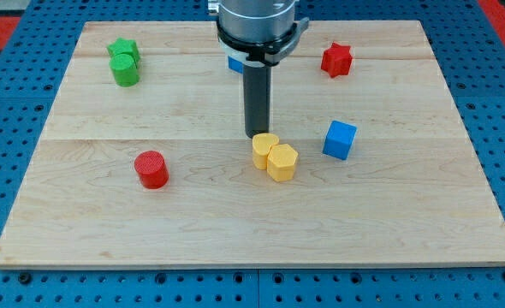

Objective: Slide the blue cube up a bit

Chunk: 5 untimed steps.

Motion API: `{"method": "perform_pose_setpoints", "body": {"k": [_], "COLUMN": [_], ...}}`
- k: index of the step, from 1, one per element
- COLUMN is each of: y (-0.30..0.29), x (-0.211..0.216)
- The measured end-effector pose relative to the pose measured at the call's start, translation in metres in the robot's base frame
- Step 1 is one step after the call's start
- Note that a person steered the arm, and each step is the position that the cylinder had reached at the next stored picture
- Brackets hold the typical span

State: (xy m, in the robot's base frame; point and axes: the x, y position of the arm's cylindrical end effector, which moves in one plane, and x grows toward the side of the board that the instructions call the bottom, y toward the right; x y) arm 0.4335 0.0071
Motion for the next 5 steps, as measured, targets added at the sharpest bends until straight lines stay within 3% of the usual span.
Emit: {"method": "perform_pose_setpoints", "body": {"k": [3, 4, 5], "y": [-0.013, -0.042, -0.025], "x": [-0.002, -0.024, -0.043]}}
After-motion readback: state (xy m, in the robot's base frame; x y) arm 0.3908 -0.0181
